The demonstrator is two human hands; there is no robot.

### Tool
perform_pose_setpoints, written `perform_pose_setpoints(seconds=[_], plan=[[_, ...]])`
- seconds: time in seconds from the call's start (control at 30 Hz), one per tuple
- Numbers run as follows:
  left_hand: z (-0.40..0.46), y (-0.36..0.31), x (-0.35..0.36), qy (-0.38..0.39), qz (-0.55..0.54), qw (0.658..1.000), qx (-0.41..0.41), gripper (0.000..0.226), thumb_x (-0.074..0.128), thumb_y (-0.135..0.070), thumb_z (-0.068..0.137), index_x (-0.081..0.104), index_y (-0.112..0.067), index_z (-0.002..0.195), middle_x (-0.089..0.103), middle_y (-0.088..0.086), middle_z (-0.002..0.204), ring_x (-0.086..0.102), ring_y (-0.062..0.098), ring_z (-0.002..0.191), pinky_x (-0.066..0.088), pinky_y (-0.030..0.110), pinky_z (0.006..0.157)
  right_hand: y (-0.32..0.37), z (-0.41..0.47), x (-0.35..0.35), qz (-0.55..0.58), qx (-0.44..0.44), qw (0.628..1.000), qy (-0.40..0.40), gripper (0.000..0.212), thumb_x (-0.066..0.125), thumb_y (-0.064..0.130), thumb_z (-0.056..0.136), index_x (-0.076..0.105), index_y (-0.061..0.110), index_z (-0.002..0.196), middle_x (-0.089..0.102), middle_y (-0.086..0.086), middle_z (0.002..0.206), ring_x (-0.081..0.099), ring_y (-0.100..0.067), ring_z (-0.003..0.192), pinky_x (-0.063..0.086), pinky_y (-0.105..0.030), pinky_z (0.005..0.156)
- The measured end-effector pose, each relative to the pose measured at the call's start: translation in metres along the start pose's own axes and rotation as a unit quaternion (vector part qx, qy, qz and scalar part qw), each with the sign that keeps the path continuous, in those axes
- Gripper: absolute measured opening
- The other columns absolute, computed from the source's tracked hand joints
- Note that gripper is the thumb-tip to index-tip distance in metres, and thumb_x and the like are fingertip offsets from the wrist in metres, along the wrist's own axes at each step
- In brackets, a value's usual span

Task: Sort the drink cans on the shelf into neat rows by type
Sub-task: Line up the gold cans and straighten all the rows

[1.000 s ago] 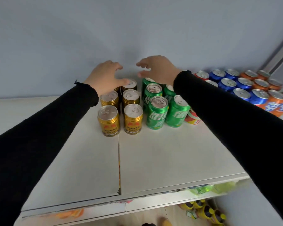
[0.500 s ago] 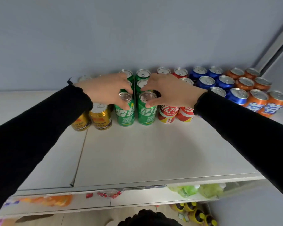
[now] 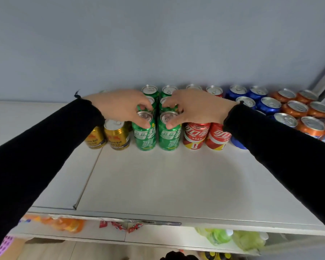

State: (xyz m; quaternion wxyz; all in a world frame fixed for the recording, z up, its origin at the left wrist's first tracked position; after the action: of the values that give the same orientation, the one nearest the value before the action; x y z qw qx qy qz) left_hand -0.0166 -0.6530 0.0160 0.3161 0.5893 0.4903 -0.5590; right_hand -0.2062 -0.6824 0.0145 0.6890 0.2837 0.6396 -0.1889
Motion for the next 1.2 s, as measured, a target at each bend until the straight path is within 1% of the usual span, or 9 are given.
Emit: perform_pose_setpoints(seconds=[0.13, 0.23, 0.33, 0.4, 0.53, 0.67, 0.83, 0.97, 1.2], plan=[[0.012, 0.016, -0.024, -0.083, 0.001, 0.996, -0.03, 0.05, 0.065, -0.053, 0.091, 0.061, -0.024, 0.131, 0.063, -0.004, 0.12, 0.059, 0.016, 0.106, 0.044, 0.033, 0.088, -0.025, 0.014, -0.026, 0.033, 0.049, 0.995, -0.084, 0.042, 0.064, 0.049, 0.09, 0.063, 0.021, 0.121, 0.065, 0.0, 0.112, 0.06, -0.021, 0.101, 0.046, -0.037, 0.086], [0.033, 0.019, -0.015, -0.062, 0.029, 0.997, -0.042, 0.051, 0.065, -0.051, 0.09, 0.061, -0.02, 0.131, 0.063, 0.003, 0.118, 0.057, 0.022, 0.103, 0.045, 0.037, 0.088, -0.031, 0.033, -0.012, -0.032, 0.08, 0.996, -0.038, 0.051, 0.061, 0.053, 0.091, 0.06, 0.019, 0.129, 0.064, -0.004, 0.12, 0.058, -0.027, 0.111, 0.043, -0.036, 0.088], [0.048, 0.026, -0.004, -0.077, 0.032, 0.996, -0.037, 0.048, 0.071, -0.05, 0.086, 0.063, -0.022, 0.123, 0.063, 0.004, 0.109, 0.055, 0.022, 0.095, 0.042, 0.036, 0.078, -0.028, 0.046, 0.003, -0.052, 0.09, 0.995, -0.012, 0.051, 0.062, 0.055, 0.089, 0.061, 0.021, 0.126, 0.057, 0.0, 0.103, 0.057, -0.027, 0.107, 0.037, -0.033, 0.08], [0.051, 0.029, -0.003, -0.097, 0.024, 0.995, -0.026, 0.049, 0.073, -0.046, 0.085, 0.06, -0.021, 0.125, 0.061, 0.001, 0.105, 0.054, 0.022, 0.094, 0.04, 0.035, 0.077, -0.026, 0.051, 0.005, -0.055, 0.088, 0.995, -0.013, 0.049, 0.063, 0.053, 0.088, 0.062, 0.022, 0.126, 0.05, 0.003, 0.098, 0.057, -0.029, 0.105, 0.042, -0.036, 0.081], [0.054, 0.034, -0.003, -0.094, 0.023, 0.995, -0.006, 0.043, 0.074, -0.044, 0.085, 0.065, -0.023, 0.121, 0.058, -0.001, 0.105, 0.055, 0.022, 0.098, 0.044, 0.037, 0.082, -0.029, 0.053, 0.005, -0.045, 0.092, 0.995, 0.011, 0.05, 0.066, 0.049, 0.089, 0.061, 0.022, 0.131, 0.057, -0.005, 0.113, 0.055, -0.028, 0.11, 0.045, -0.042, 0.093], [0.056, 0.037, -0.005, -0.085, 0.023, 0.996, 0.001, 0.047, 0.07, -0.05, 0.086, 0.064, -0.024, 0.124, 0.062, 0.0, 0.112, 0.056, 0.021, 0.1, 0.046, 0.038, 0.086, -0.032, 0.051, 0.001, -0.029, 0.086, 0.996, 0.017, 0.047, 0.062, 0.051, 0.091, 0.063, 0.022, 0.128, 0.059, -0.003, 0.113, 0.056, -0.024, 0.106, 0.044, -0.038, 0.089], [0.071, 0.056, -0.025, -0.143, -0.011, 0.989, -0.041, 0.056, 0.061, -0.06, 0.089, 0.059, -0.022, 0.13, 0.064, 0.002, 0.117, 0.058, 0.021, 0.103, 0.044, 0.036, 0.086, -0.066, 0.057, -0.019, 0.026, 0.162, 0.983, -0.088, 0.044, 0.062, 0.047, 0.093, 0.064, 0.019, 0.127, 0.065, -0.003, 0.119, 0.059, -0.024, 0.11, 0.042, -0.034, 0.092], [0.095, 0.056, -0.022, -0.104, 0.022, 0.992, -0.068, 0.067, 0.063, -0.062, 0.088, 0.057, -0.016, 0.138, 0.06, 0.007, 0.134, 0.053, 0.028, 0.121, 0.039, 0.036, 0.093, -0.063, 0.081, -0.011, -0.025, 0.179, 0.983, -0.005, 0.058, 0.058, 0.052, 0.093, 0.055, 0.017, 0.138, 0.058, -0.007, 0.136, 0.053, -0.028, 0.124, 0.042, -0.038, 0.102], [0.111, 0.055, -0.019, -0.094, 0.046, 0.994, -0.044, 0.049, 0.071, -0.044, 0.088, 0.067, -0.014, 0.127, 0.065, 0.008, 0.125, 0.058, 0.028, 0.112, 0.041, 0.034, 0.084, -0.064, 0.1, -0.001, -0.068, 0.168, 0.983, 0.021, 0.042, 0.061, 0.039, 0.091, 0.065, 0.012, 0.123, 0.066, -0.011, 0.119, 0.06, -0.033, 0.11, 0.05, -0.042, 0.092]])
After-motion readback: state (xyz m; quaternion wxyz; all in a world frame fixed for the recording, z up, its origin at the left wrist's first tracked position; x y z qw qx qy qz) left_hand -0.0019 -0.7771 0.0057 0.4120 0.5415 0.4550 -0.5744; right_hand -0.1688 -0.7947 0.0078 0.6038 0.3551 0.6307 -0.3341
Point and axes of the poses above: each hand's wrist, its own z-axis towards the middle knuckle, its own x-axis out of the palm, y = z × x, the point moved 4 cm from there along z, towards the middle knuckle
